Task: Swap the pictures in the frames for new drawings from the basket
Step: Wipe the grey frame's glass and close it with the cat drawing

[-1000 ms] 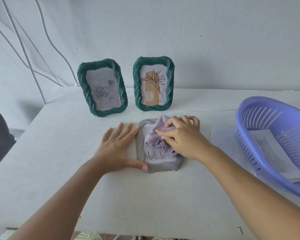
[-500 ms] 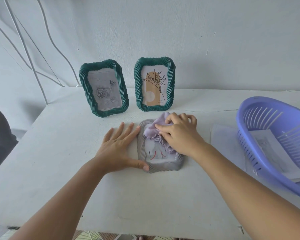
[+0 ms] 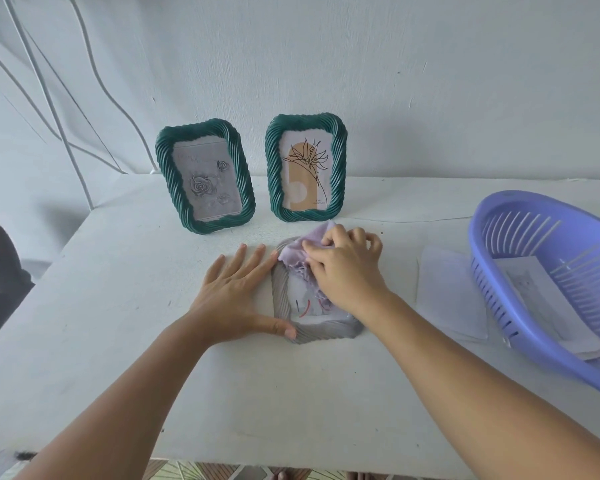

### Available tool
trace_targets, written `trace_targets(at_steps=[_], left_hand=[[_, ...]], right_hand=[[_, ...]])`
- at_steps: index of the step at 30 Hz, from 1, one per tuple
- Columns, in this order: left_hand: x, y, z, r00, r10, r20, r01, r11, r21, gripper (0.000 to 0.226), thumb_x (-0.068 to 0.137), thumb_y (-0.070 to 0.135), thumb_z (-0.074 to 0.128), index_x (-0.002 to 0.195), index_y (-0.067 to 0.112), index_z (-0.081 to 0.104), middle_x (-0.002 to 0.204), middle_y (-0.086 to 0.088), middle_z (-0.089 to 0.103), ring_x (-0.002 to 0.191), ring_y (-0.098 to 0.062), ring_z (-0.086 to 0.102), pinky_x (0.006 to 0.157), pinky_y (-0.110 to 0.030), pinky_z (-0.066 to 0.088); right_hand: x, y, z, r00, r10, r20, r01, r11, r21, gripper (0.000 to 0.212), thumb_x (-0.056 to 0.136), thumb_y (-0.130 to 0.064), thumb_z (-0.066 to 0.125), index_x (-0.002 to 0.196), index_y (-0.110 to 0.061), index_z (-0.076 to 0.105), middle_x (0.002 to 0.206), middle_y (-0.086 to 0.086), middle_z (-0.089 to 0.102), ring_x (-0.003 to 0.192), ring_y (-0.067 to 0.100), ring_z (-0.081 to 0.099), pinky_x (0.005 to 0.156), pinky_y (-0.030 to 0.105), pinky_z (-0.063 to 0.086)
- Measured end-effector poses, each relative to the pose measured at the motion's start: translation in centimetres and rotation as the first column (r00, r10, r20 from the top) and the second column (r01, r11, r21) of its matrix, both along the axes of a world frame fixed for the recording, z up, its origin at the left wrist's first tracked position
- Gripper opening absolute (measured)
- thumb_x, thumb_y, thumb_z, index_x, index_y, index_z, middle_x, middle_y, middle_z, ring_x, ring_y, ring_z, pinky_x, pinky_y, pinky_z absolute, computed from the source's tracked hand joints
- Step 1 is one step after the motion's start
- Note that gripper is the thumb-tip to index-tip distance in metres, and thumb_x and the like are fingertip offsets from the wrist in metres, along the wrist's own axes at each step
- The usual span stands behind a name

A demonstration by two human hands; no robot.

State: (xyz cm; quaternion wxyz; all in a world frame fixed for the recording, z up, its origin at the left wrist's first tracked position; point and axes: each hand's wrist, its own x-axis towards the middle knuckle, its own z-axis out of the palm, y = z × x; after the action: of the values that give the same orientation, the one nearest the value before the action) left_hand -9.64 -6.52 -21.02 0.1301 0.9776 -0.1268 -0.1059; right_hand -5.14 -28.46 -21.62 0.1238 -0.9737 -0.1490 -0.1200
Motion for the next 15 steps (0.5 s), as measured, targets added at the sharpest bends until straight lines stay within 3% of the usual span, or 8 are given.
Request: trace_targets(at_steps=[5,11,15], left_hand=[[0.0,0.0,0.0,1.0,0.005,0.003,-0.005,1.0,0.005,0.139,0.042,0.11,0.038,0.156,0.05,-0.014,0.167,0.017,-0.015,0.151,-0.008,-0.026,0.126,-0.045,-0.008],[0.0,0.0,-0.1,1.0,0.007,0.001,-0.007,1.0,0.001,0.139,0.043,0.11,0.039,0.157,0.048,-0.012,0.167,0.017,-0.016,0.151,-0.008,-0.026,0.126,-0.044,-0.01],[0.0,-0.1,-0.1,1.0,0.018,0.006,-0.018,1.0,0.01,0.142,0.04,0.111,0.037,0.158,0.046,-0.01,0.167,0.017,-0.015,0.152,-0.008,-0.025,0.126,-0.044,-0.008]], right_hand=[[-1.9,-1.5,-0.4,0.991,0.133,0.031,-0.131,0.989,-0.062,0.031,0.098,-0.044,0.053,0.126,-0.054,0.061,0.117,-0.011,0.051,0.107,0.021,0.045,0.1,0.05,0.026],[-0.7,-3.5,-0.2,0.993,-0.085,0.077,0.09,0.994,-0.061,0.024,0.095,-0.041,0.058,0.115,-0.039,0.071,0.106,-0.005,0.053,0.101,0.026,0.048,0.098,0.049,0.027],[-1.0,-1.1,-0.4,0.998,-0.046,0.032,0.045,0.998,0.032,0.022,0.094,-0.039,0.061,0.114,-0.039,0.073,0.106,-0.003,0.053,0.099,0.027,0.048,0.096,0.049,0.029]])
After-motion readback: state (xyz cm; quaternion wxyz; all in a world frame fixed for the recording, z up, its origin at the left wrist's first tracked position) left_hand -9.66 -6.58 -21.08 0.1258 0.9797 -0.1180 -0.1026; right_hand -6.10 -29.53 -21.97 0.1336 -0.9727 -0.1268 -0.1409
